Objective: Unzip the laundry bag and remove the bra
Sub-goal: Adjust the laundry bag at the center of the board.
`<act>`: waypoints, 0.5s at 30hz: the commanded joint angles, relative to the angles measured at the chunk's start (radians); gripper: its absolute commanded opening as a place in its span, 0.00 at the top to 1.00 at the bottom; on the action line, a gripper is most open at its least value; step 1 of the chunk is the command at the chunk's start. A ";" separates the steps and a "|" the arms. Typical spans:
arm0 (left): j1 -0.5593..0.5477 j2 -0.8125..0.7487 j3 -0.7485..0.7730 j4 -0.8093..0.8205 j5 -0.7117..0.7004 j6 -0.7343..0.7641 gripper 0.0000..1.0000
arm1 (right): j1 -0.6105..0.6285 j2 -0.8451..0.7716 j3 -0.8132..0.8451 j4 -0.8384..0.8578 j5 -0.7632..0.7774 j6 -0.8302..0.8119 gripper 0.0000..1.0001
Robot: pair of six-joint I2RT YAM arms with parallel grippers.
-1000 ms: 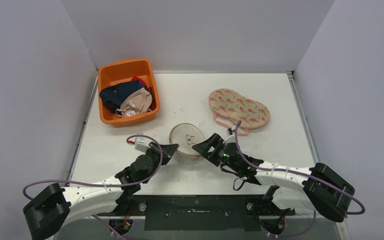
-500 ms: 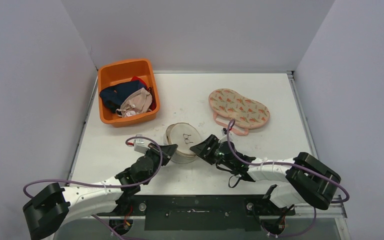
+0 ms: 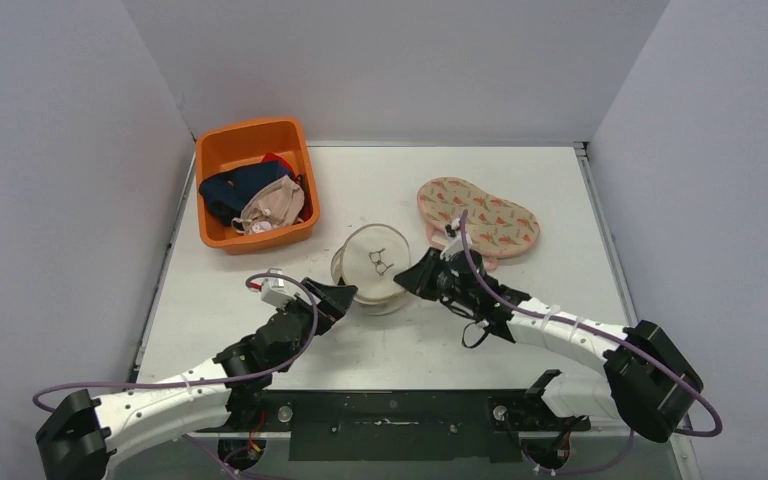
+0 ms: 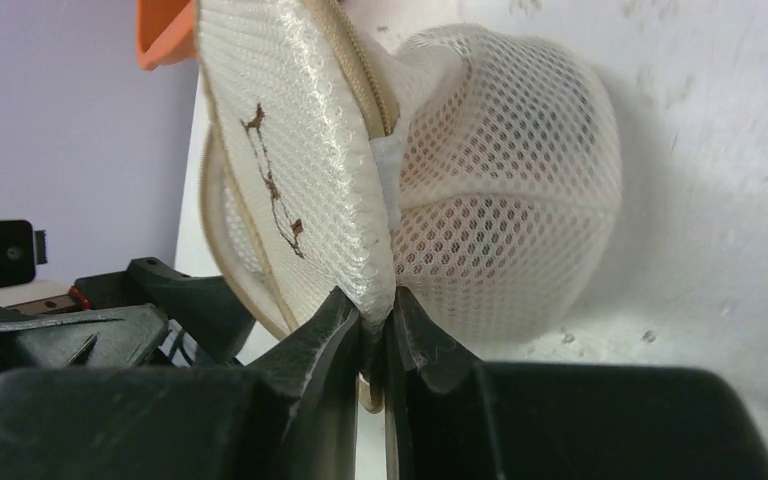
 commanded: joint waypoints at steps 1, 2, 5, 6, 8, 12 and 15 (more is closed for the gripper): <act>0.011 -0.154 0.098 -0.328 -0.016 0.111 0.04 | -0.057 -0.070 0.195 -0.315 -0.127 -0.423 0.95; 0.017 -0.187 0.103 -0.368 -0.013 0.138 0.04 | -0.059 -0.061 0.232 -0.391 -0.150 -0.483 0.95; 0.046 -0.275 0.099 -0.374 0.039 0.258 0.04 | -0.061 -0.024 0.313 -0.535 -0.224 -0.627 0.95; 0.058 -0.296 0.090 -0.346 0.067 0.296 0.04 | -0.060 -0.019 0.327 -0.563 -0.245 -0.661 0.95; 0.099 -0.317 0.074 -0.311 0.132 0.335 0.04 | -0.060 -0.012 0.351 -0.600 -0.290 -0.712 0.95; 0.262 -0.236 0.054 -0.149 0.371 0.358 0.04 | -0.060 -0.017 0.360 -0.615 -0.311 -0.743 0.95; 0.399 -0.078 0.045 -0.011 0.597 0.323 0.03 | -0.062 -0.023 0.343 -0.622 -0.300 -0.743 0.95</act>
